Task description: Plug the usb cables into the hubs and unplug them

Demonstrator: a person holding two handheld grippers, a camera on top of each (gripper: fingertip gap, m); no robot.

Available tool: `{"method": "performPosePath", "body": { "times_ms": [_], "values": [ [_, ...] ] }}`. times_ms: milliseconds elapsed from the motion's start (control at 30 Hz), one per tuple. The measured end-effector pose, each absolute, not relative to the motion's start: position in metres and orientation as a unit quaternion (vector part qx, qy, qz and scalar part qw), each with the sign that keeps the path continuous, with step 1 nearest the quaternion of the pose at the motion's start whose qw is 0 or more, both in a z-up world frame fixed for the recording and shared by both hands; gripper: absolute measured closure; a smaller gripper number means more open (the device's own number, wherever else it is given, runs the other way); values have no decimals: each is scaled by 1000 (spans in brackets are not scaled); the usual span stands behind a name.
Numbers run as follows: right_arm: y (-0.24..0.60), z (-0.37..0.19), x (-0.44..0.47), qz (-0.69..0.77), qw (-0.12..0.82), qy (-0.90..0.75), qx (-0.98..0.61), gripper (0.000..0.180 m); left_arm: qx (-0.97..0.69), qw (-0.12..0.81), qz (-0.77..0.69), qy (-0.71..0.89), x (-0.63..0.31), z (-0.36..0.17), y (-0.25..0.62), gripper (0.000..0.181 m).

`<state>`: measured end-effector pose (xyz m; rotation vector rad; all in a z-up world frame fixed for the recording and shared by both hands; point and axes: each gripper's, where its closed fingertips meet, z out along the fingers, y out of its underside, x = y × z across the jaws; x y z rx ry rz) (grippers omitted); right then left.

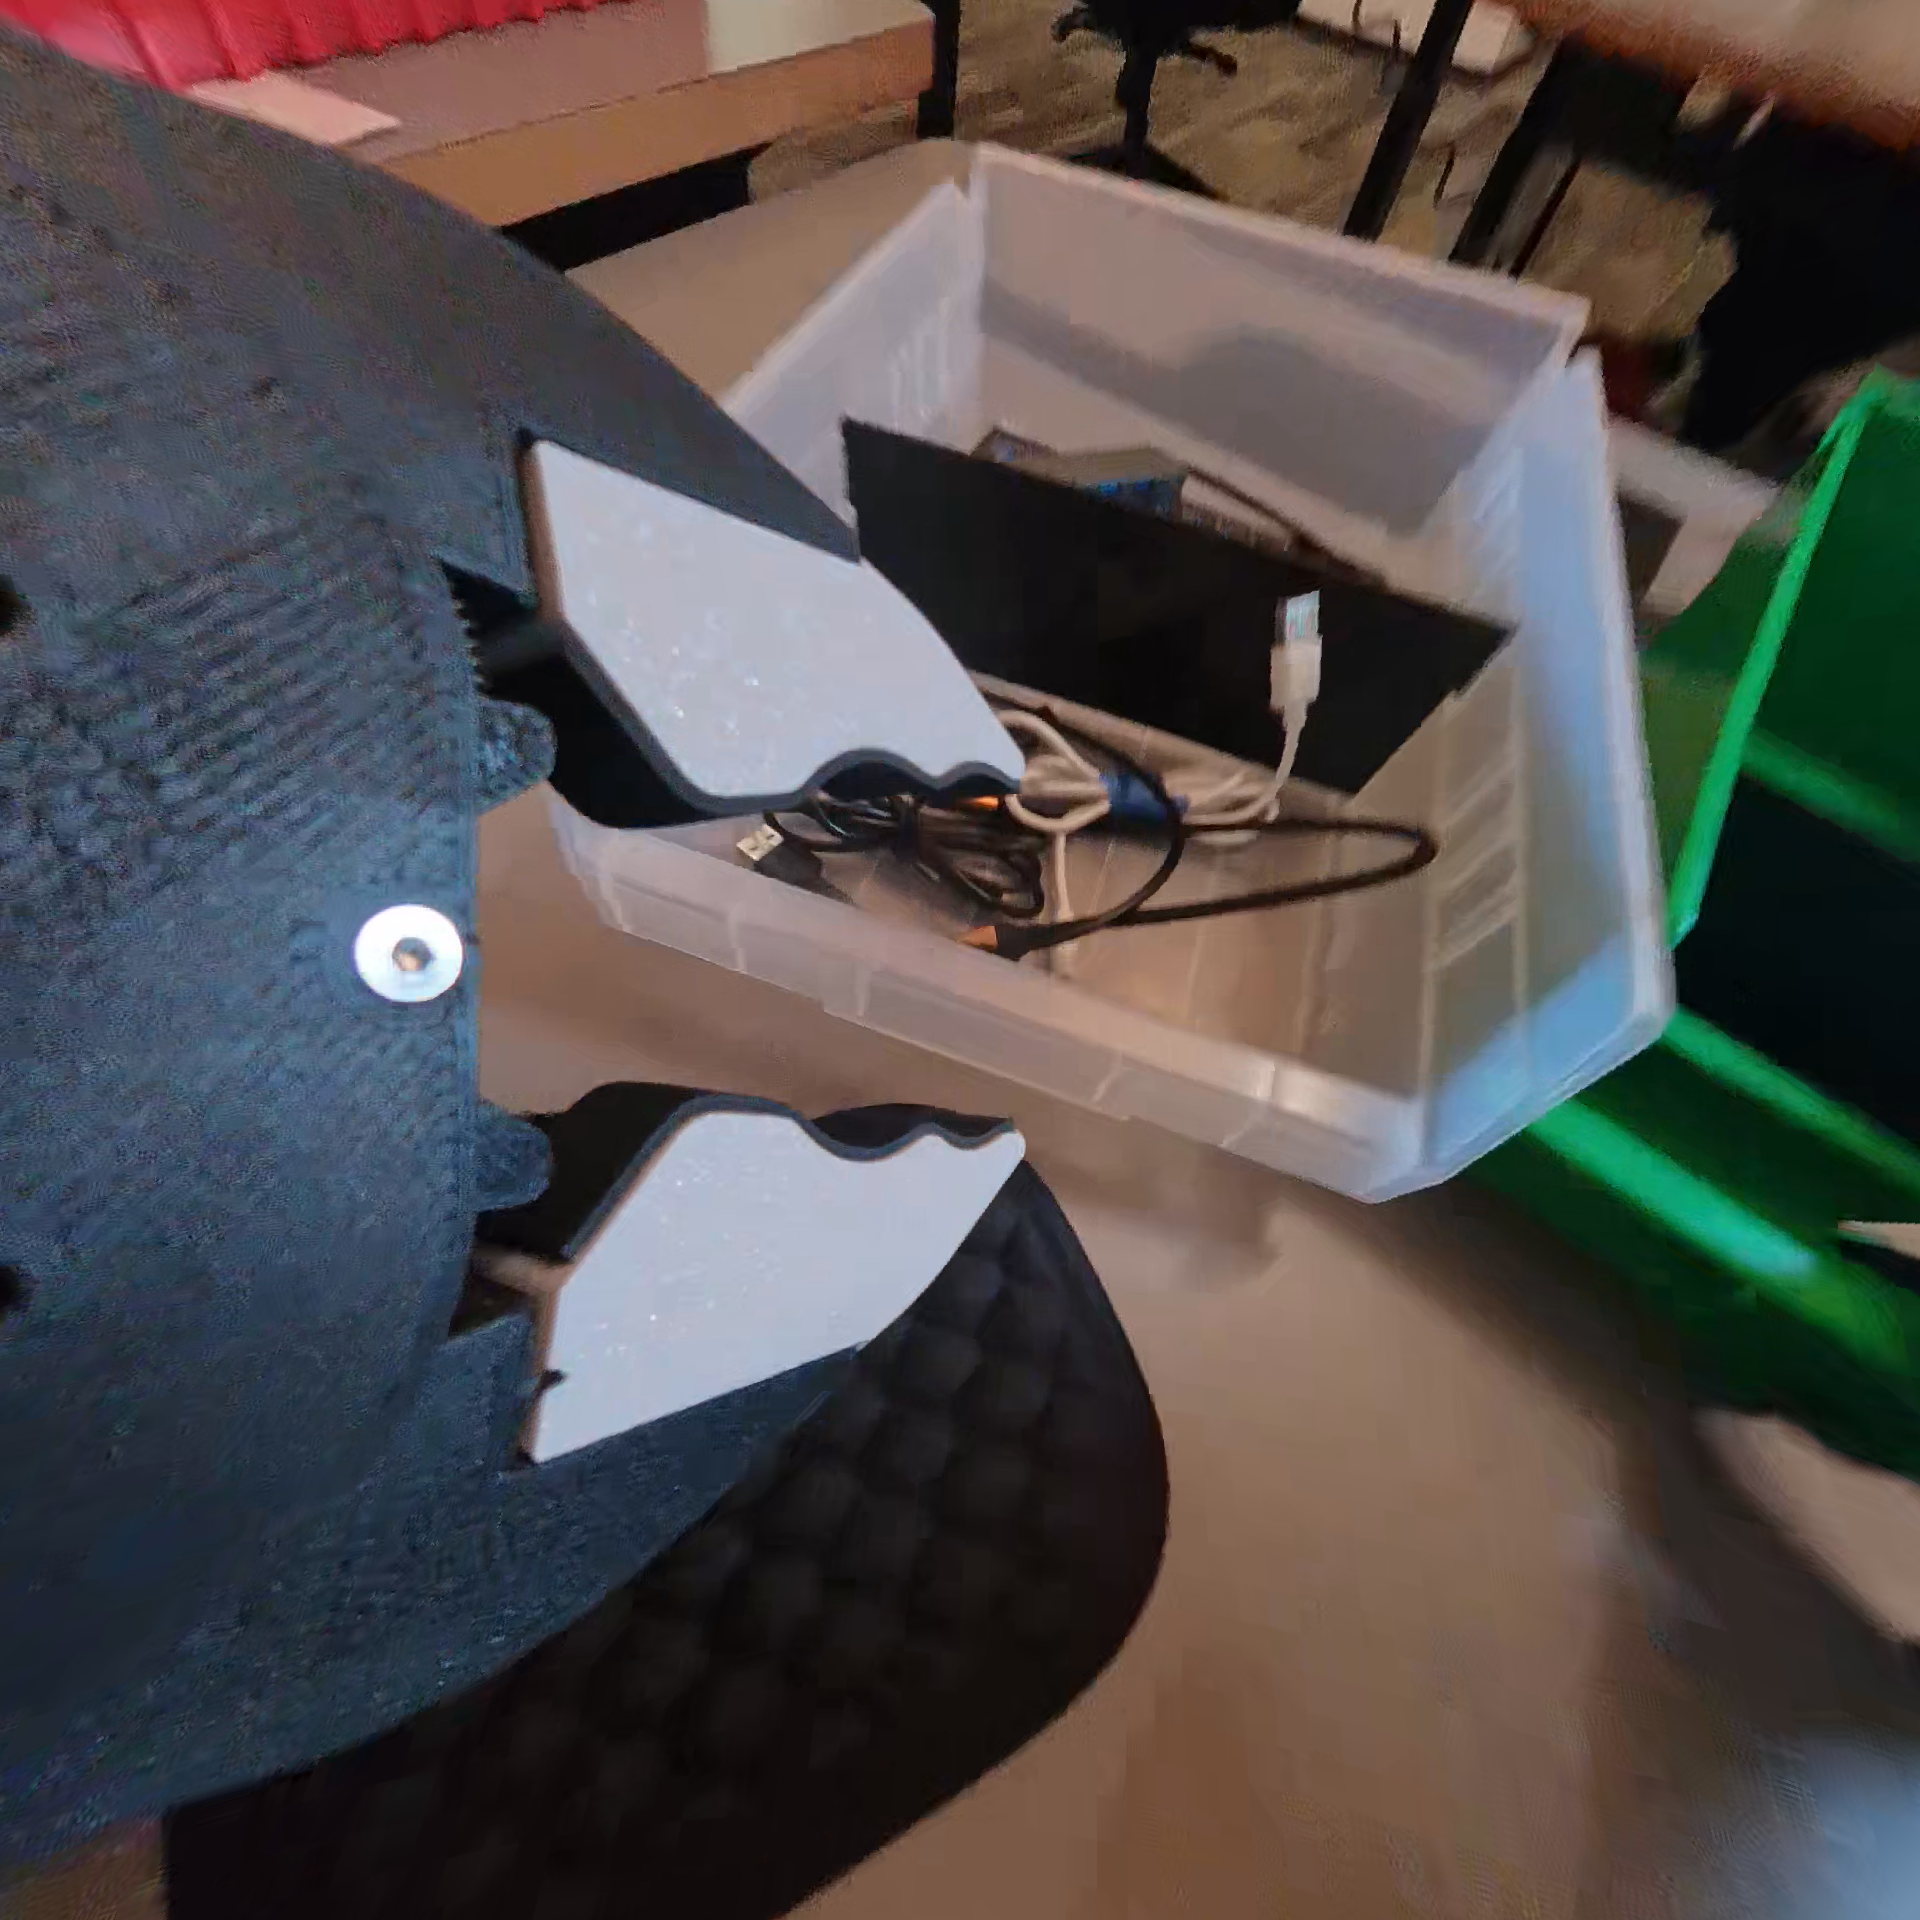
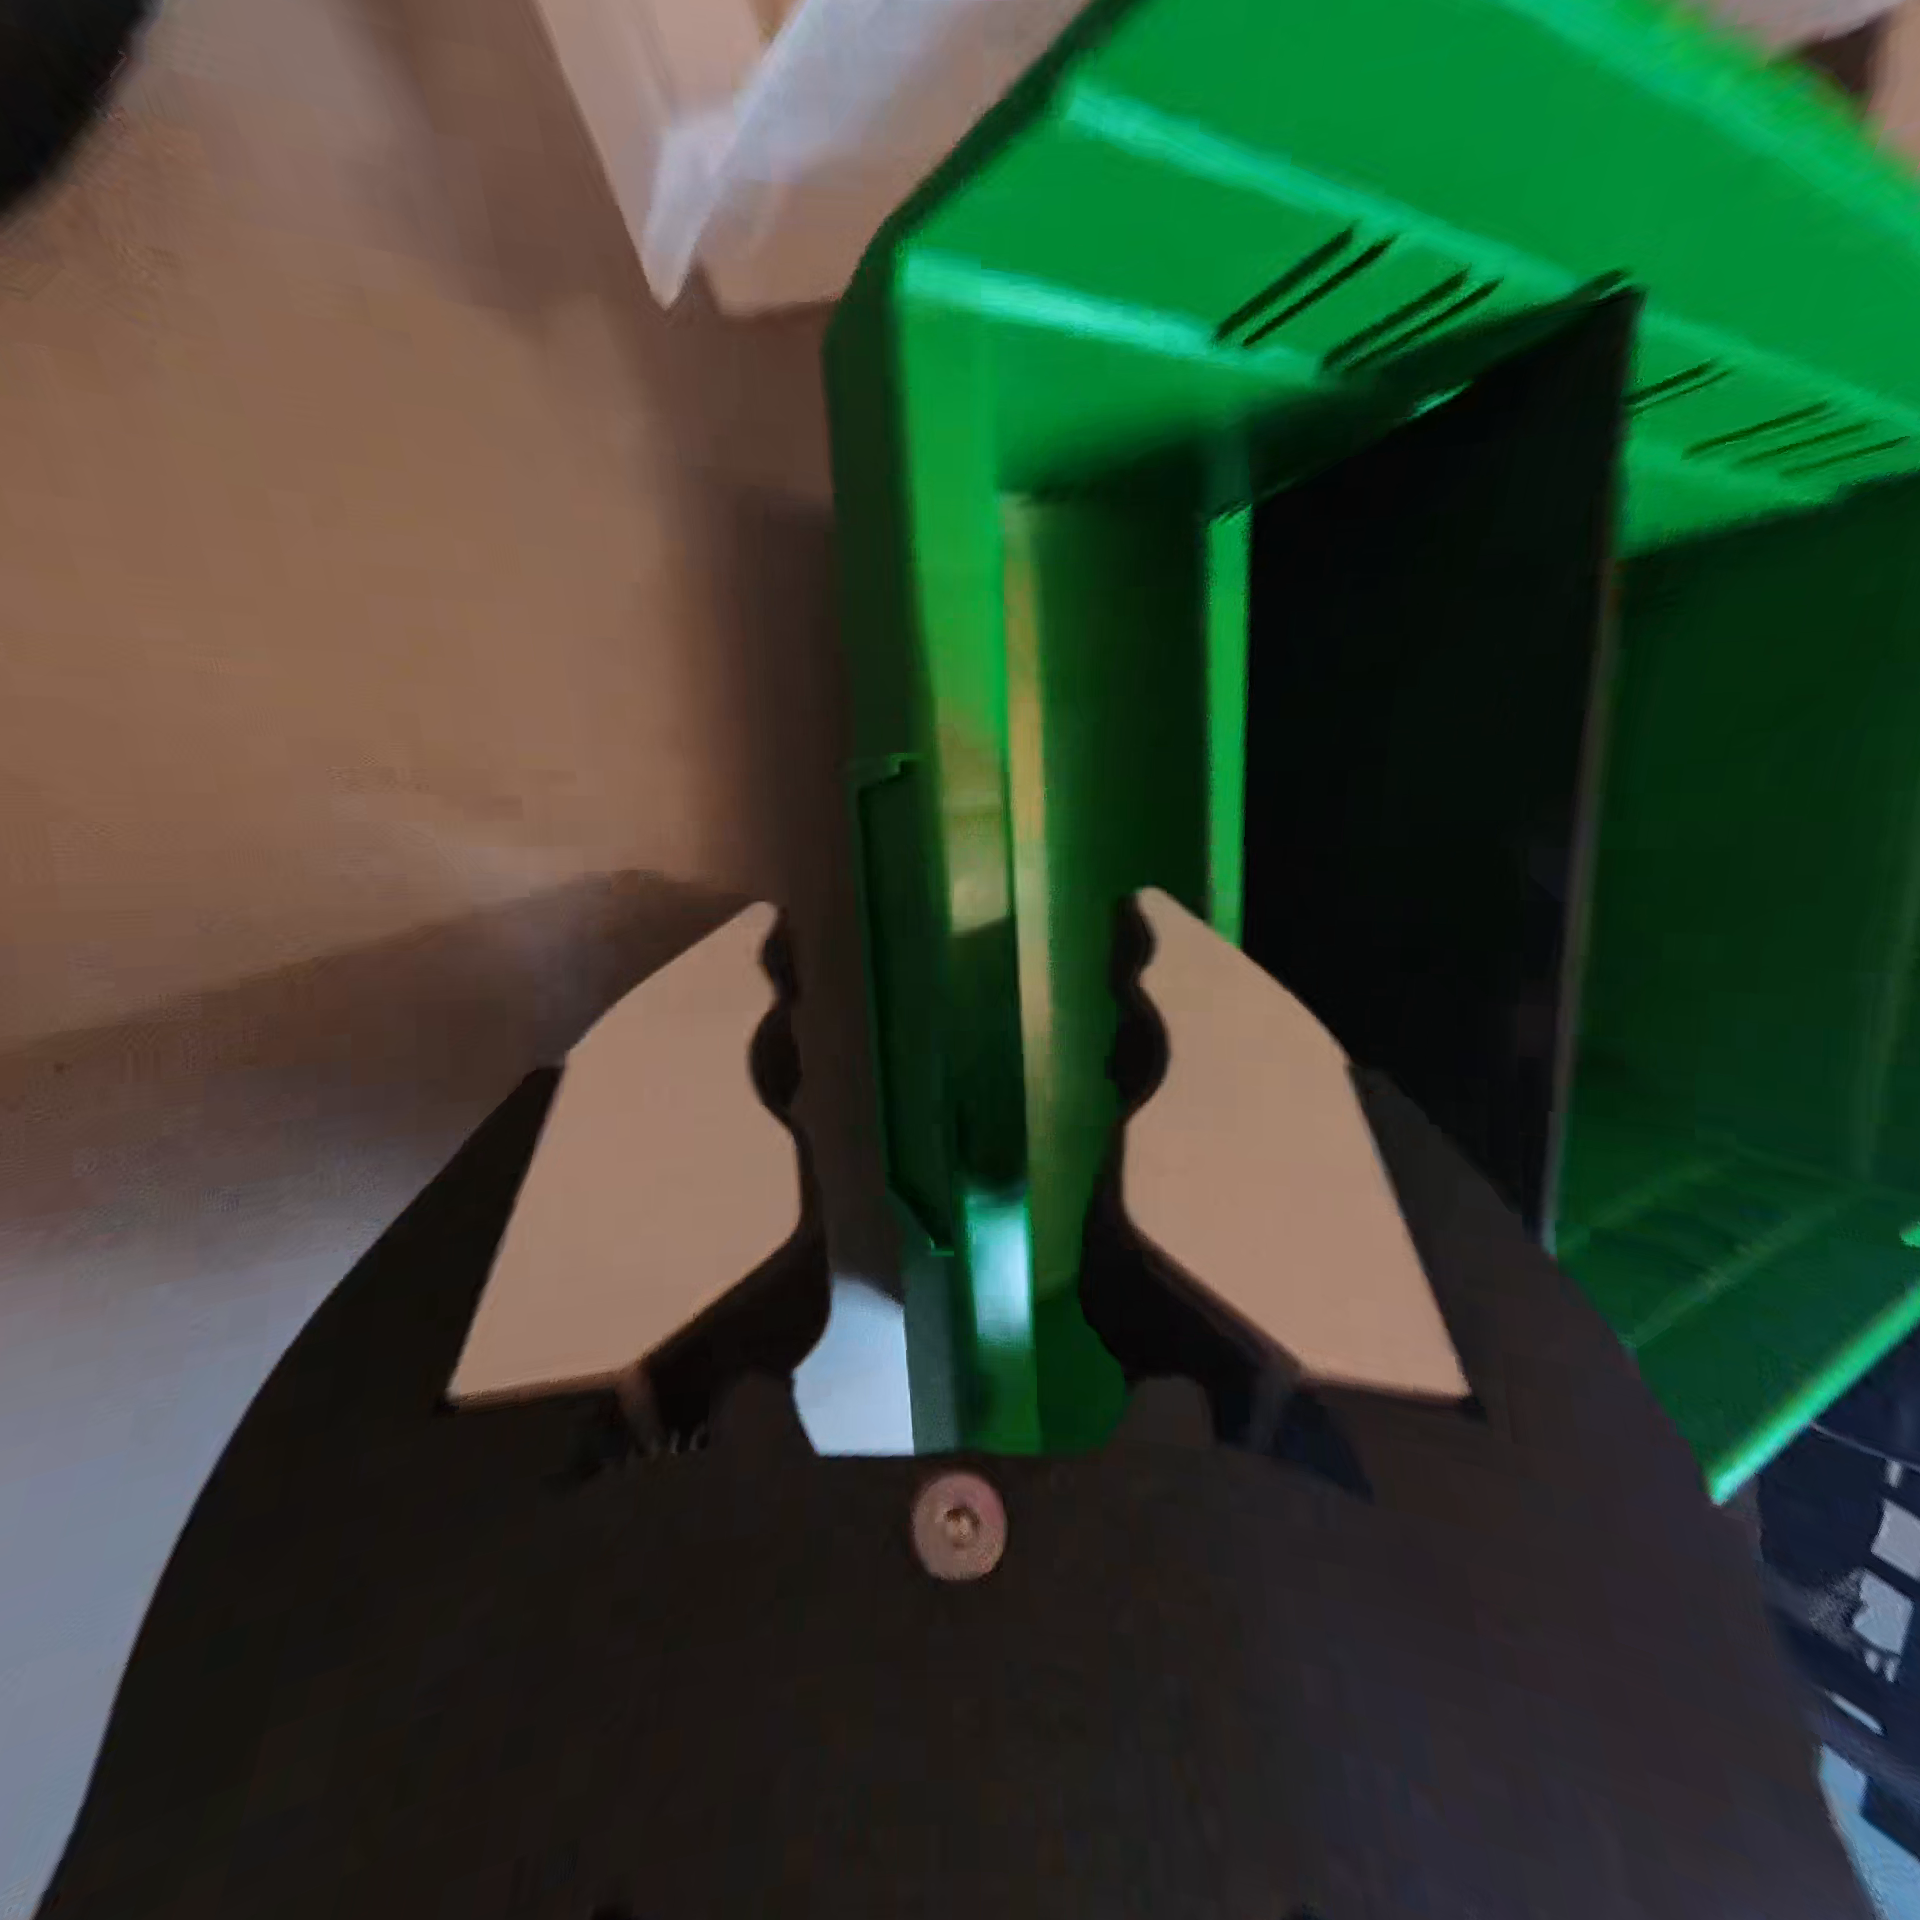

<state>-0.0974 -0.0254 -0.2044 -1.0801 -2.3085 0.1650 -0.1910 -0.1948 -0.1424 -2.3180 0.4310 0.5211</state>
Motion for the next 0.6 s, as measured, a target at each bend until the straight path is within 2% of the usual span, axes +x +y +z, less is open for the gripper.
{"method": "performPosePath", "body": {
  "times_ms": [33,67,133,200,333,600],
  "values": [
    [-20,-212,-95,46,277,-867,-411,141,-907,324,196,183,-192,-157,-188,123],
    [-17,-216,-91,43,270,-869,-413,148,-919,292,181,195,-193,-172,-185,122],
    [-13,-214,-78,47,263,-869,-417,149,-933,241,162,214,-198,-197,-181,127],
    [-14,-212,-53,56,253,-860,-439,149,-936,214,167,223,-208,-212,-179,143],
    [0,-210,13,29,268,-839,-474,151,-923,227,192,245,-208,-215,-175,147],
    [96,-215,97,-32,280,-819,-500,150,-912,272,209,226,-211,-214,-156,146]
  ]
}}
